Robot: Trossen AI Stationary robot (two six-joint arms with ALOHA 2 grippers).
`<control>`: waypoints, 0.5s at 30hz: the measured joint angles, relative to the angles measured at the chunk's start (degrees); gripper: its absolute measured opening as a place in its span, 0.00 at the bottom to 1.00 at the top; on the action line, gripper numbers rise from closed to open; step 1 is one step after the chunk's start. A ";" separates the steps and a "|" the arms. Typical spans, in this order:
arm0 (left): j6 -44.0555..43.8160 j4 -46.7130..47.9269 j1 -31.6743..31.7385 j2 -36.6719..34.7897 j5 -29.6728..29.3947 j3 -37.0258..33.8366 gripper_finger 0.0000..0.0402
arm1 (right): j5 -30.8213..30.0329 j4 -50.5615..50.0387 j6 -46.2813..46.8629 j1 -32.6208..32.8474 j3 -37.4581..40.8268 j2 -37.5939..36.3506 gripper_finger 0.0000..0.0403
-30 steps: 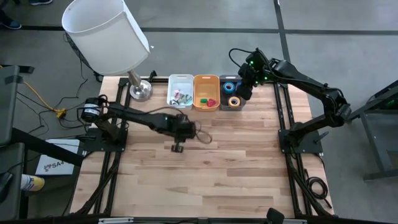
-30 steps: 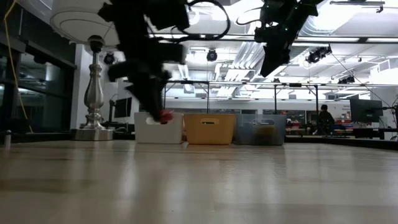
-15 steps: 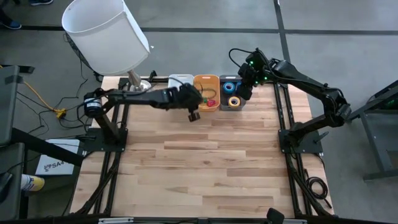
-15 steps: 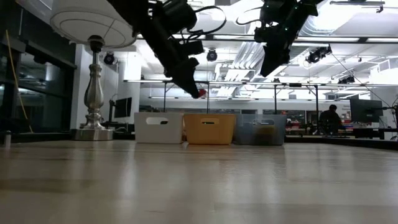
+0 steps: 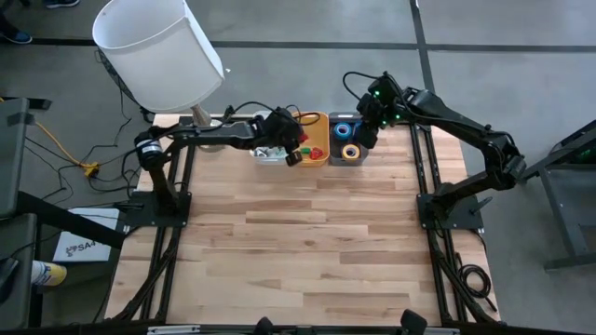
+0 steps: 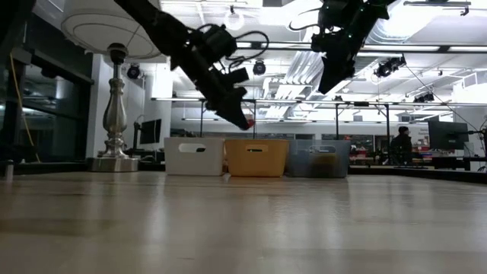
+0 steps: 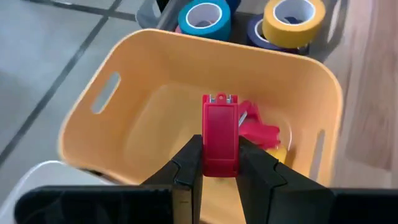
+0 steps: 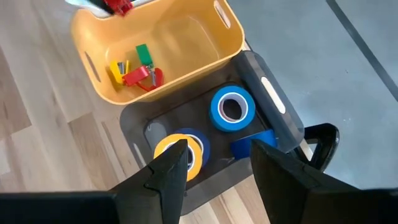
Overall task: Pick and place Stapler, Stapler remover, tape
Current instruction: Put the red stapler into the yellow bin
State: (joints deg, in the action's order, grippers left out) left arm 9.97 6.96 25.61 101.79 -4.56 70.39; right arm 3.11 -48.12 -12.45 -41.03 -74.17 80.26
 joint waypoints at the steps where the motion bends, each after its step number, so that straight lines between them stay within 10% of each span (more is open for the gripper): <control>1: -0.98 -0.67 -0.06 0.64 -0.02 0.00 0.17 | -0.15 0.03 -0.02 -0.09 0.00 -0.02 0.41; 15: -9.21 -1.56 -1.27 3.00 -0.46 0.02 0.17 | -0.19 0.42 1.03 -1.41 0.00 -0.02 0.41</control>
State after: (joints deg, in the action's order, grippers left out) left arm 0.76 5.41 24.33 104.79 -5.02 70.41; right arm 2.92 -47.70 -11.42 -42.44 -74.17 80.25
